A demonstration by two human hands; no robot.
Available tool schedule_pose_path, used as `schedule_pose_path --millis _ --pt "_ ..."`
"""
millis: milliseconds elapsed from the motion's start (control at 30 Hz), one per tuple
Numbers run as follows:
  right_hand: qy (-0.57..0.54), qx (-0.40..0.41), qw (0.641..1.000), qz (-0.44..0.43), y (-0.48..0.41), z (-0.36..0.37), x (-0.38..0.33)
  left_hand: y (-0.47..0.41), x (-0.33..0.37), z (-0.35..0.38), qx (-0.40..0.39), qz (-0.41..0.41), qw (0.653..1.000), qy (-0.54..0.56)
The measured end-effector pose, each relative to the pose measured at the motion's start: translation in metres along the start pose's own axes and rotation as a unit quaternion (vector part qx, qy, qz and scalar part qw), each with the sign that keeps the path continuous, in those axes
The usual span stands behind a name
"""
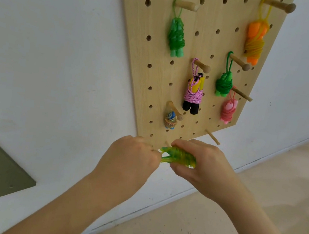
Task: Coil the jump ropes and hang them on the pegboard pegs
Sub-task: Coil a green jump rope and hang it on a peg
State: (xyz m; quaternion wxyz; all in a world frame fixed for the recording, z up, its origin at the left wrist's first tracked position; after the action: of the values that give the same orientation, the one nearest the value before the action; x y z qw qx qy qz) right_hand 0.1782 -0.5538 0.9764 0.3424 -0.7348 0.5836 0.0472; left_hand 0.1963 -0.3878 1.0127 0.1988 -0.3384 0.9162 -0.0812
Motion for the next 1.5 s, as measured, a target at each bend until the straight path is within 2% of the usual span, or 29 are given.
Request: schedule_pose_path --millis 67,167,333,433,500,567,700,767,933,1000,1100,1167,1233,1333,1500 --pt "0.007 -0.005 1.0 -0.009 -0.002 0.001 -0.002 -0.001 0.001 0.002 -0.022 -0.017 0.999 -0.036" --pt "0.008 -0.014 1.0 -0.014 -0.003 0.003 -0.003 0.0 0.003 0.011 -0.047 -0.016 0.998 -0.024" --pt "0.018 -0.031 0.999 -0.025 -0.003 0.008 -0.005 0.003 0.006 0.009 -0.027 -0.021 0.999 0.02" --pt "0.014 -0.04 0.999 -0.021 -0.005 0.009 -0.006 0.001 0.0 0.009 -0.134 -0.074 0.984 0.089" --pt "0.01 -0.05 0.999 -0.017 -0.006 0.009 -0.007 -0.001 -0.005 0.005 -0.181 -0.1 0.962 0.177" --pt "0.005 -0.062 0.998 -0.012 -0.008 0.008 -0.007 -0.001 -0.013 0.003 -0.199 -0.144 0.927 0.285" --pt "0.006 -0.061 0.998 -0.004 -0.011 0.001 -0.004 -0.001 -0.025 0.013 -0.169 -0.241 0.849 0.44" --pt "0.01 -0.056 0.998 -0.004 -0.01 -0.001 -0.004 0.002 -0.026 0.023 -0.185 -0.259 0.812 0.489" --pt "0.035 -0.036 0.999 -0.018 -0.004 0.002 -0.005 0.006 -0.021 0.033 -0.233 -0.257 0.752 0.561" --pt "0.037 -0.038 0.998 -0.017 -0.002 0.002 -0.005 0.008 -0.021 0.035 -0.243 -0.261 0.695 0.624" --pt "0.035 -0.035 0.998 -0.025 -0.001 0.001 -0.005 0.014 -0.017 0.042 -0.243 -0.27 0.587 0.724" --pt "0.03 -0.034 0.999 -0.026 -0.001 0.001 -0.005 0.016 -0.011 0.046 -0.222 -0.275 0.549 0.757" --pt "0.021 -0.042 0.999 -0.023 0.0 0.003 -0.005 0.013 -0.005 0.047 -0.178 -0.298 0.53 0.774" --pt "0.004 -0.055 0.998 -0.014 0.002 0.006 -0.005 0.008 -0.004 0.044 -0.098 -0.344 0.536 0.765" --pt "-0.051 -0.103 0.993 0.019 -0.003 0.001 -0.005 0.001 -0.014 0.041 0.03 -0.335 0.636 0.695"
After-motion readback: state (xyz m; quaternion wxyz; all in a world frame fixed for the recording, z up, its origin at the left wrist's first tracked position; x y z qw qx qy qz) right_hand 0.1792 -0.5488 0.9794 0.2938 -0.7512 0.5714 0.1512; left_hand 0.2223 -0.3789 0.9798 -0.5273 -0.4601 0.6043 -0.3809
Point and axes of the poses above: each hand's wrist, its own y-axis away from the middle knuckle, its own z-axis out of the palm, x = y × z, the point moved 3 cm from there along -y, towards the middle knuckle, and after that the axes turned 6 degrees about x, right-handed, at the moved point
